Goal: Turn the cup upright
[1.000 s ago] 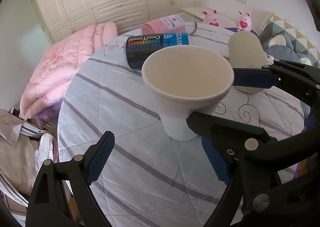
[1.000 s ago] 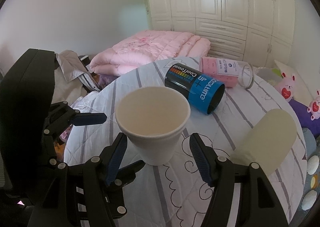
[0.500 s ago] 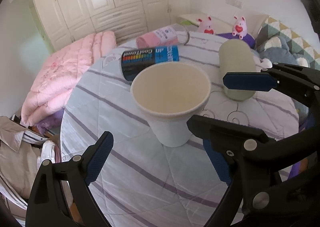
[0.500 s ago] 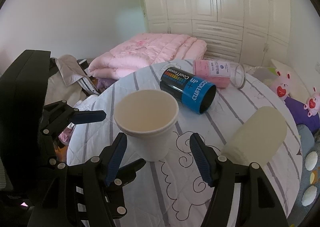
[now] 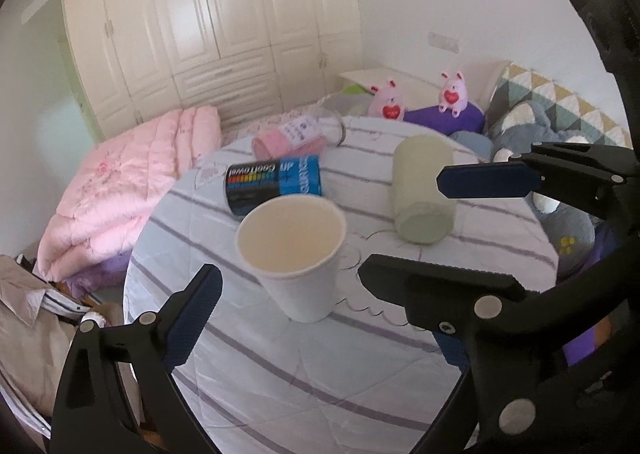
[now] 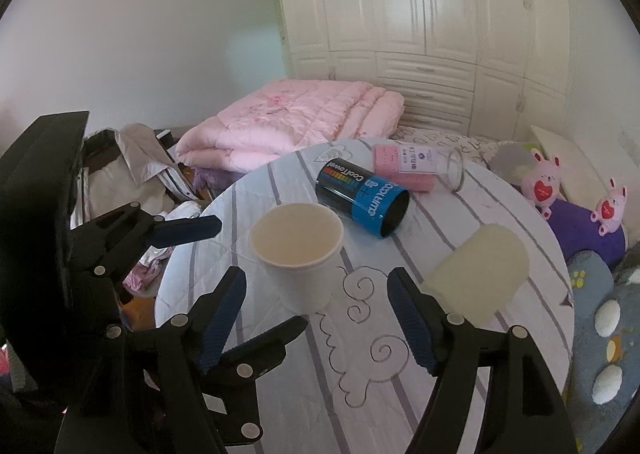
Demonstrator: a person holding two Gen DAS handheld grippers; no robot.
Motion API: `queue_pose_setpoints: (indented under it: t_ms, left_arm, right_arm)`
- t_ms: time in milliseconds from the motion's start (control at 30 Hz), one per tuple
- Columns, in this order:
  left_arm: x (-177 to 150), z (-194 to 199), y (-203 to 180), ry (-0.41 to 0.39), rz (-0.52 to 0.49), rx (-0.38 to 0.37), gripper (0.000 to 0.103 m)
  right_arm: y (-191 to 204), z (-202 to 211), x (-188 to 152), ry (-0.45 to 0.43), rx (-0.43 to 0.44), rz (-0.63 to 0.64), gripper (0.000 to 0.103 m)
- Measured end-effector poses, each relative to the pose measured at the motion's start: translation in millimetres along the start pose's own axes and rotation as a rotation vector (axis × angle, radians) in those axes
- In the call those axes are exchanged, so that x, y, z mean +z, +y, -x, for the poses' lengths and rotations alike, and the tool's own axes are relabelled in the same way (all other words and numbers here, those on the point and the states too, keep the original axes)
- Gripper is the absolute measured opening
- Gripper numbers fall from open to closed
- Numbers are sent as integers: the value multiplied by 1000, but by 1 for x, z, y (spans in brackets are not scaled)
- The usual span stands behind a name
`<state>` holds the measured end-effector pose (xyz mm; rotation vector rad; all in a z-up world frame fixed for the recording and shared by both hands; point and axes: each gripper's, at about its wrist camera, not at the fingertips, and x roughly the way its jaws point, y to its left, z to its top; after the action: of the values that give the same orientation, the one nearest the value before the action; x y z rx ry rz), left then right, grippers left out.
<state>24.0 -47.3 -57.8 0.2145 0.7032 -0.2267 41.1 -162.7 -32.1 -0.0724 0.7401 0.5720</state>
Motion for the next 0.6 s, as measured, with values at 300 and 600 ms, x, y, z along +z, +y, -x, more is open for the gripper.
queue_pose_setpoints:
  t_ms: [300,600]
  left_arm:
    - [13,20,-12,-54,10,-5,102]
    - [23,38,-18,-118,55,22,103]
  right_arm:
    - [-14,35,0,-56,-57,-17,81]
    - [-47,71,4,-181,-140,-117,85]
